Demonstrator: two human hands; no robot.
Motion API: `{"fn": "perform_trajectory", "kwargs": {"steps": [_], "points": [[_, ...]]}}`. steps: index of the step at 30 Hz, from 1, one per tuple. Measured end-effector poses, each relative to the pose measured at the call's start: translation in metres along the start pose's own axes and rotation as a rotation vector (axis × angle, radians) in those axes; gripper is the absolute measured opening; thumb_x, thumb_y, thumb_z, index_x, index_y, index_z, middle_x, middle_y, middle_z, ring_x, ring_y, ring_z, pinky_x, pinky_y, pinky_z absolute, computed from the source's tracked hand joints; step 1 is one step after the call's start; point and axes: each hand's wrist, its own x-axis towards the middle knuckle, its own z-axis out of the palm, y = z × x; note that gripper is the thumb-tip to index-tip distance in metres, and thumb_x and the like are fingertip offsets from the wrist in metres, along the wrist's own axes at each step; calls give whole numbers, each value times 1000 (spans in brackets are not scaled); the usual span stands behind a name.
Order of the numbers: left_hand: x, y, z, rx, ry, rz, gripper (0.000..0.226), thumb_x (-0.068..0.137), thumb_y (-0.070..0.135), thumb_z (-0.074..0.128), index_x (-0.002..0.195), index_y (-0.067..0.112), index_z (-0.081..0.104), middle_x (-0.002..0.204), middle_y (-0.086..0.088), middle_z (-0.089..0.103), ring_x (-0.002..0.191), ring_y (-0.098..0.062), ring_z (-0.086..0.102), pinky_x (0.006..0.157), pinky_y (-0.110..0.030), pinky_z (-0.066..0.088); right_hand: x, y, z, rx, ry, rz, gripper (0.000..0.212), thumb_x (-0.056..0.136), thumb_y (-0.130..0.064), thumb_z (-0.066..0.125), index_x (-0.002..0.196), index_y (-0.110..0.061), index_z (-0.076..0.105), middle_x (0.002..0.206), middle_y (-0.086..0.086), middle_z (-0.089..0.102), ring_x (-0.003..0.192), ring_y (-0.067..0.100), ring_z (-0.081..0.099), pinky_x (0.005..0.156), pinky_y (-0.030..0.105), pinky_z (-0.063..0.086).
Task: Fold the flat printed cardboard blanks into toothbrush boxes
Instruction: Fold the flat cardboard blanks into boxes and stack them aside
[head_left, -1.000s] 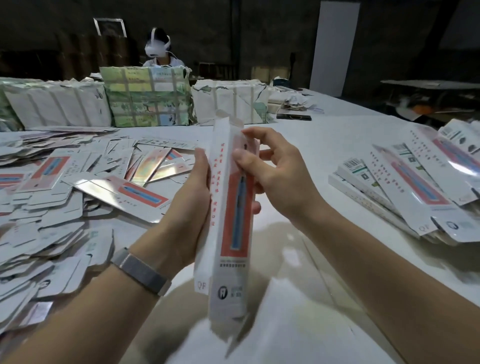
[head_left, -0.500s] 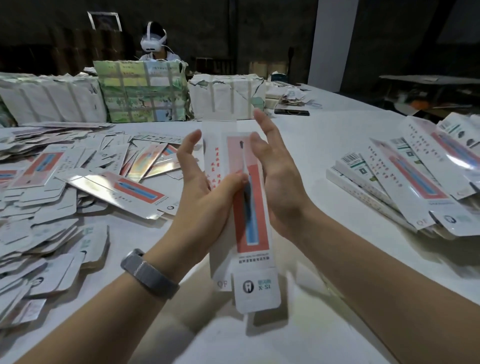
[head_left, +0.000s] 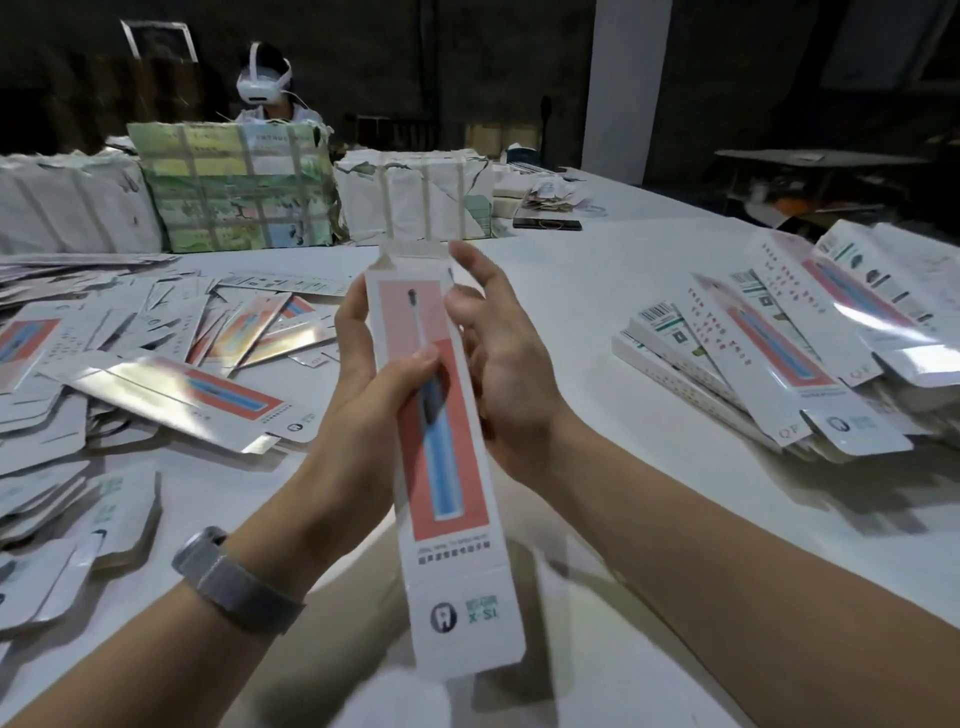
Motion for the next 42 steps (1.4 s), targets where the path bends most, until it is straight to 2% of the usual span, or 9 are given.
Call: {"fn": "perform_trajectory", "kwargs": {"steps": [3,7,9,14,18,22,27,32,42], "points": [[1,2,-2,43,-11,24,54,88,28,56,130,55,35,104,5,69,82,-24,72,67,-40,60,0,-3,-2,-166,24,-72,22,103,-19,40,120,-16,55,105,8,66,81,11,66,71,27,57],[1,3,-6,72,-61,43,48,88,24,53,125,51,37,92,4,71,72,-21,70,63,-32,58,-1,-6,-2,-193,29,-105,20,101,-16,38,104,-13,57,84,4,63,66,12,59,54,26,48],[2,3,-8,66,-73,19,48,87,23,54,125,48,37,88,2,70,70,-22,70,62,-30,57,-1,-4,-1,-190,26,-103,18,97,-21,40,100,-14,57,84,7,61,67,14,58,54,22,47],[2,4,-10,57,-84,-64,52,83,29,58,125,51,36,87,-5,68,68,-31,69,62,-34,57,4,-4,-5,-92,43,-105,20,82,-18,49,98,-23,60,84,-6,67,75,16,61,67,43,46],[1,4,-5,56,-42,-66,61,84,31,60,119,70,29,90,-1,72,71,-31,71,64,-35,58,11,-8,-12,-4,77,-123,39,73,-7,55,106,-28,59,87,-7,65,89,20,63,80,37,52],[0,5,-5,37,-59,-71,71,85,28,61,114,82,25,90,-7,74,67,-29,71,62,-34,58,11,-12,-16,27,60,-83,15,77,-17,59,90,-21,64,76,-9,60,72,6,59,65,23,47],[-3,3,-8,153,-159,-62,73,77,43,68,123,79,23,95,4,72,77,-31,73,68,-39,59,16,-19,-22,-8,-4,26,1,80,-17,63,80,-16,63,71,-3,63,71,14,63,72,36,45],[-1,5,-11,107,-180,-65,71,74,40,68,118,80,28,101,-4,73,71,-30,71,67,-39,59,16,-22,-25,-166,-37,30,19,93,-11,63,75,-15,67,65,0,59,60,16,52,55,28,41],[1,11,-21,149,-284,-106,75,76,39,67,133,70,30,106,-6,70,78,-36,69,66,-39,57,19,-27,-34,-252,-63,-13,31,90,-17,64,60,-22,60,60,-6,58,66,18,52,55,29,42]]}}
